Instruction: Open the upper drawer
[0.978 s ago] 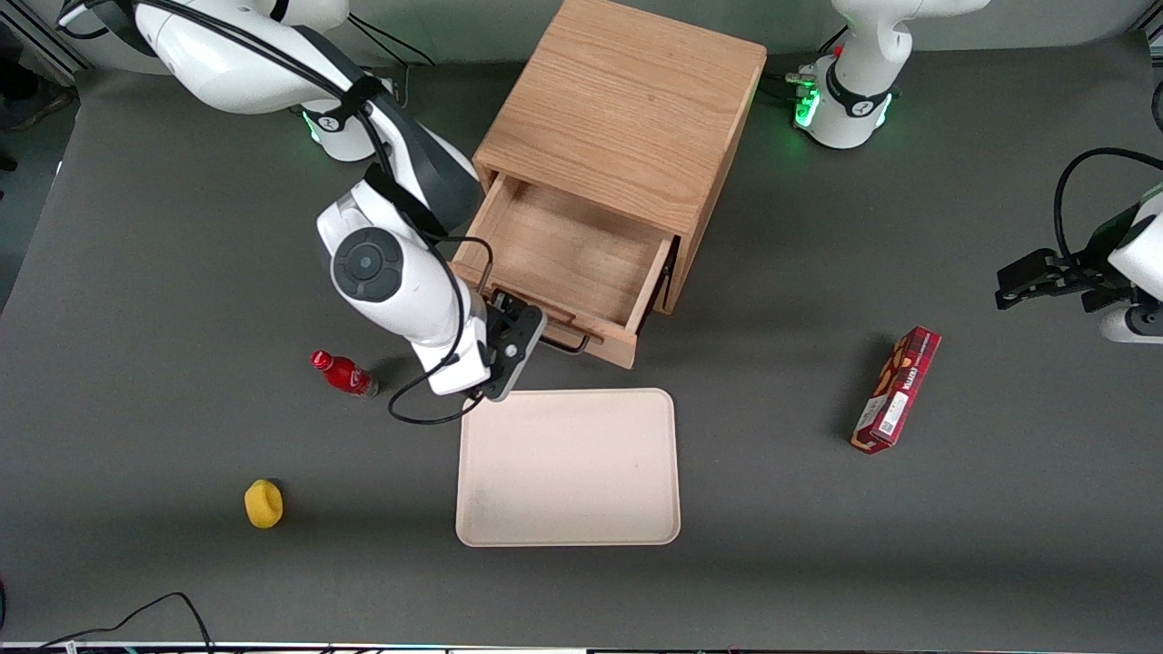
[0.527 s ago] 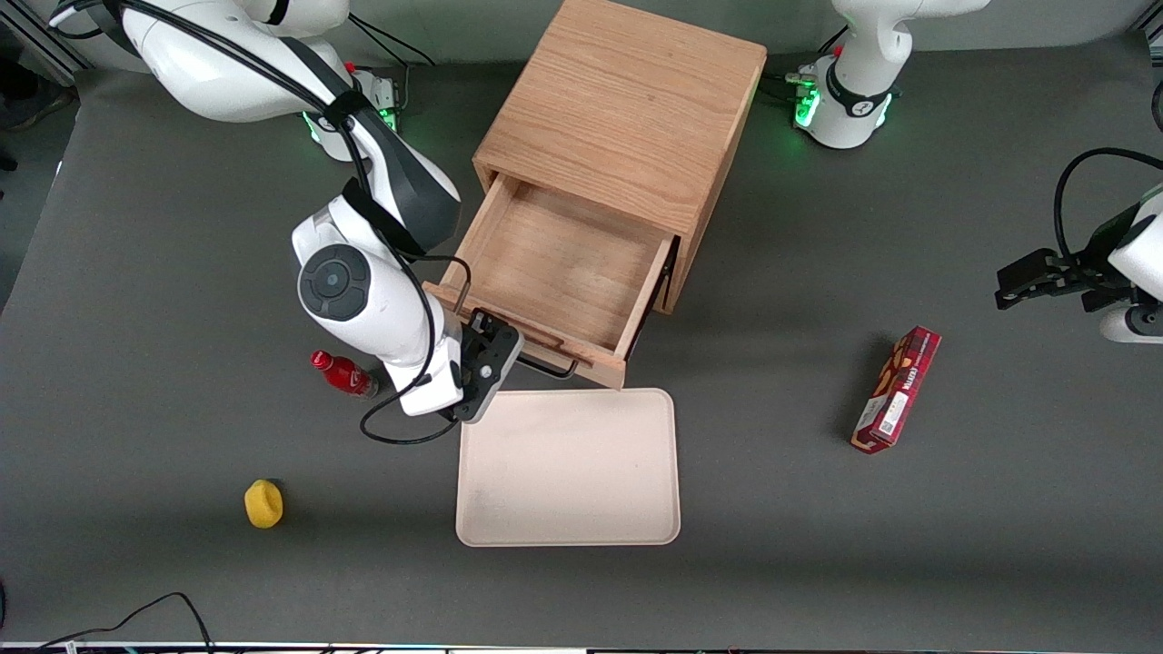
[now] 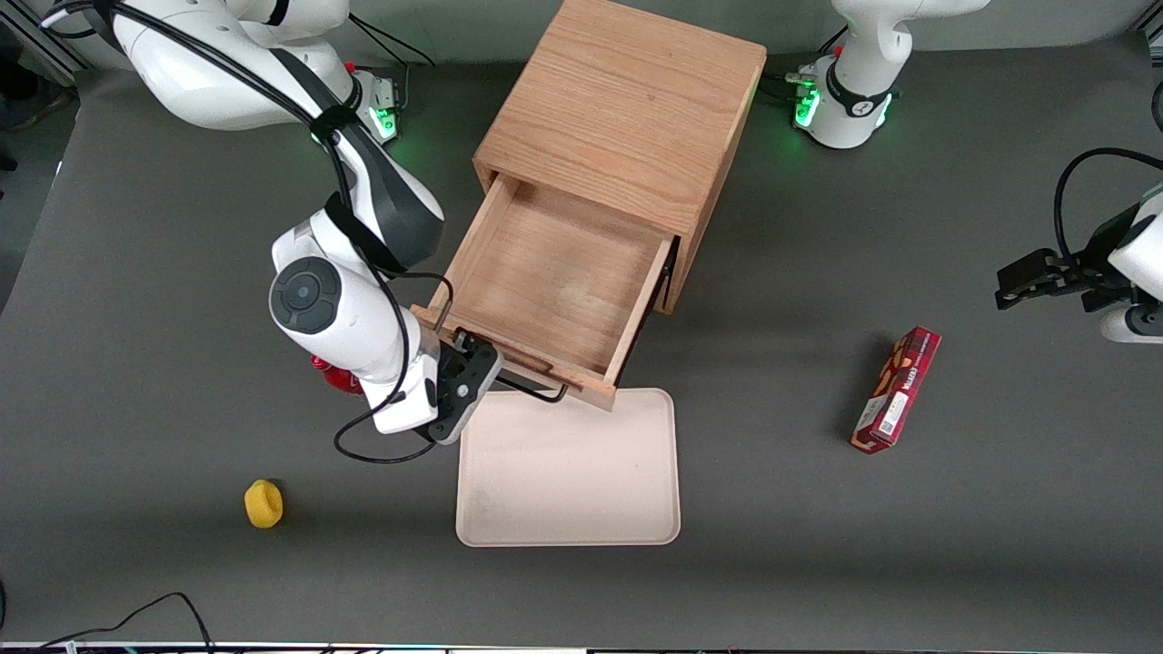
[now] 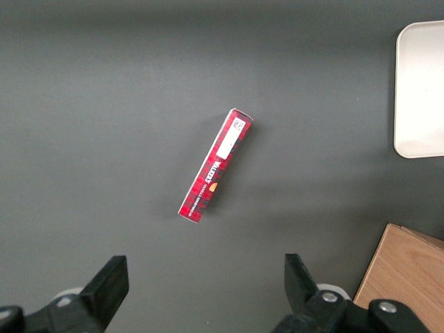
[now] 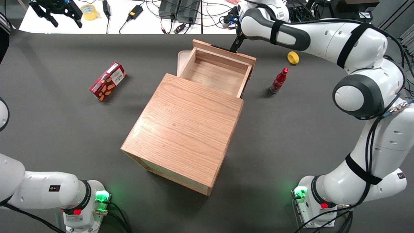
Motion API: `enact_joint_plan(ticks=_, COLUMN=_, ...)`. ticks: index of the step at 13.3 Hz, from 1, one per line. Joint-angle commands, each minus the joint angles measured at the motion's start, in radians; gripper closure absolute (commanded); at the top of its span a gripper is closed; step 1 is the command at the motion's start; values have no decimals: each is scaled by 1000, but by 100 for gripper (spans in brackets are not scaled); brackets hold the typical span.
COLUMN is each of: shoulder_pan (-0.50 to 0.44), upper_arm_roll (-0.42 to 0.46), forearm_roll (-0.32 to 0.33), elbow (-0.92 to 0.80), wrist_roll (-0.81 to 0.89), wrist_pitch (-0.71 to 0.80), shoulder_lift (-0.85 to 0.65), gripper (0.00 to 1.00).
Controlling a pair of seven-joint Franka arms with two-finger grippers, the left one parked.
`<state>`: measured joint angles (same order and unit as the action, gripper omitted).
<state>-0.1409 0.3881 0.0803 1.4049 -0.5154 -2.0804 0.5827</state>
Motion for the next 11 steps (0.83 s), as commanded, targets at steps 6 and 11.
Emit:
enact_joint_plan(ticks=6, shoulder_pan=24, upper_arm_roll=3, forearm_roll=1, elbow=-44, wrist_roll=-28, wrist_pitch=-23, shoulder_lift=19, gripper=0)
enact_joint_plan(ticks=11, shoulder_pan=93, upper_arm_roll=2, forearm_roll=-245, elbow=-60, wrist_roll=29, wrist_pitch=3, shoulder_lift=-110, gripper=0)
